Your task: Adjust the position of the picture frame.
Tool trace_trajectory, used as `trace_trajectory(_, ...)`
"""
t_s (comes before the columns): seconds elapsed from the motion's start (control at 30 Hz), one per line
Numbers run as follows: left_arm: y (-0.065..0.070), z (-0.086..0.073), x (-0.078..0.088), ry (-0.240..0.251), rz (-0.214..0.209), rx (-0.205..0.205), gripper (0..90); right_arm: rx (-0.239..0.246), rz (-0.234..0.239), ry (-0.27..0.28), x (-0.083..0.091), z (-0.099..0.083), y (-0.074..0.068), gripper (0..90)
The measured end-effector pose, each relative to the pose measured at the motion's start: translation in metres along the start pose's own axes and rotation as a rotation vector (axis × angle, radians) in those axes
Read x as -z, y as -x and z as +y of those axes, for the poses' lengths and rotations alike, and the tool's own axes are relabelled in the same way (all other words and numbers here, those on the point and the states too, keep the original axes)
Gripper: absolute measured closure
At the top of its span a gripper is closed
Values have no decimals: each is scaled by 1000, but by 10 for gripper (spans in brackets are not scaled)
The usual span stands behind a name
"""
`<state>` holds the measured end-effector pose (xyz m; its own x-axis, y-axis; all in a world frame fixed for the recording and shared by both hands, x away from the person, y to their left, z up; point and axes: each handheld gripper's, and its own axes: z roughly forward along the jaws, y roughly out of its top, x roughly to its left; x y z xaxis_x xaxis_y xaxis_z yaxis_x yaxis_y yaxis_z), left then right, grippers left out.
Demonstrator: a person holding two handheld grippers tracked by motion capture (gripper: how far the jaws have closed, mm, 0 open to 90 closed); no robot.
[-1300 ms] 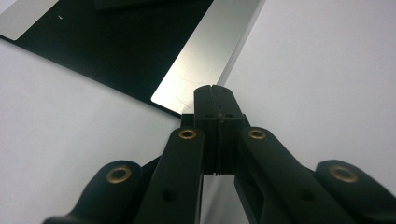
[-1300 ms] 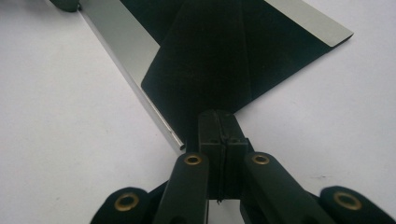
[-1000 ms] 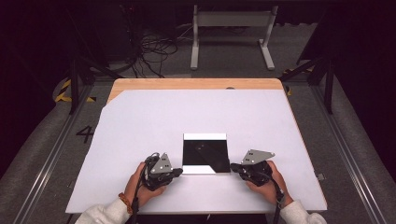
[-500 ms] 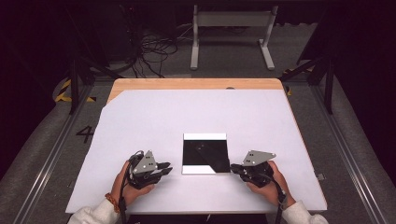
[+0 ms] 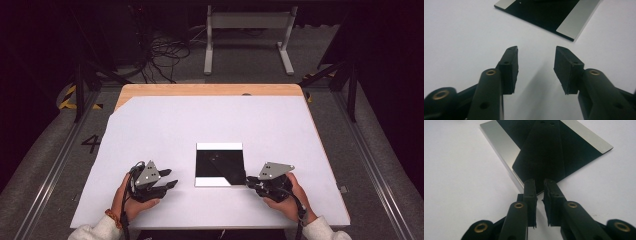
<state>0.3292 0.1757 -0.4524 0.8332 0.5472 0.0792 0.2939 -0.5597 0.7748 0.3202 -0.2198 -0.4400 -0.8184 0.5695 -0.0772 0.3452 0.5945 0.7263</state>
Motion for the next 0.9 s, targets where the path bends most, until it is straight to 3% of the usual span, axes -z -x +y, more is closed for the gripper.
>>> trace_trajectory(0.43, -4, -11, 8, -12, 38, 42, 382, -2, 32, -58, 6, -2, -2, 771)
trace_trajectory(0.67, -5, -10, 6, -14, 54, 52, 269, 6, 47, -110, 2, -1, -3, 784)
trace_trajectory(0.9, -6, -11, 7, -13, 53, 68, 245, 4, 54, -147, -5, 0, -2, 799)
